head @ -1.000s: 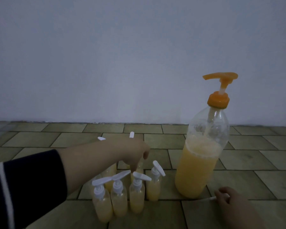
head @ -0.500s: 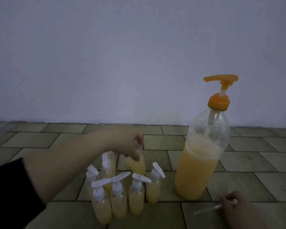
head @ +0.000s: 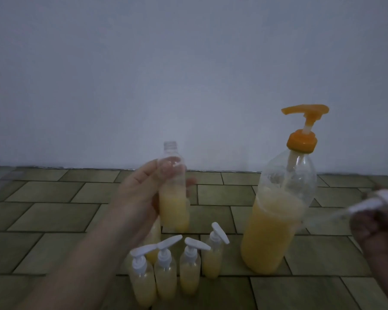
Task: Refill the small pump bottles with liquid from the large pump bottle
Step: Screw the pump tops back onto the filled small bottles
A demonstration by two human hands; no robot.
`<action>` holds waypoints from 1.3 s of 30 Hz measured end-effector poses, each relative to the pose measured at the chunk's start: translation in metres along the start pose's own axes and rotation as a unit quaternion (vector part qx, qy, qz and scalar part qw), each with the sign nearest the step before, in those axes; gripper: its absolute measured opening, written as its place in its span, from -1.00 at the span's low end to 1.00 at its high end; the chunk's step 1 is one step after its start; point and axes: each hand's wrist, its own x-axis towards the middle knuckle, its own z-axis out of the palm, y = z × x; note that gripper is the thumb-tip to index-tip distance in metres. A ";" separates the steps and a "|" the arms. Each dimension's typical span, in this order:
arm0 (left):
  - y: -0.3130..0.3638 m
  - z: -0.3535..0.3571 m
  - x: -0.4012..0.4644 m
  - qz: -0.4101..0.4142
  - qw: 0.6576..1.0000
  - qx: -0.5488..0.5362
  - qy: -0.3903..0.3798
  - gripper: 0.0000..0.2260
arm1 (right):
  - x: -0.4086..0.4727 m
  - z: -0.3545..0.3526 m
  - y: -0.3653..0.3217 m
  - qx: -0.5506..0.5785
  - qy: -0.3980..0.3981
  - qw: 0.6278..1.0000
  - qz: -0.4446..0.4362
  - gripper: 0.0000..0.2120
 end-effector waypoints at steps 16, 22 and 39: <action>-0.014 0.016 -0.031 0.047 0.986 0.141 -0.081 -0.73 | -0.025 0.143 -0.003 -0.121 -0.052 0.982 -0.137 -0.77; -0.010 0.032 -0.037 0.089 0.976 0.184 -0.075 -0.74 | -0.031 0.161 -0.008 -0.312 -0.191 0.928 -0.065 -0.75; -0.016 0.036 -0.037 -0.010 0.998 -0.009 -0.058 -0.75 | -0.015 0.180 0.030 -0.170 -0.226 0.954 0.100 -0.72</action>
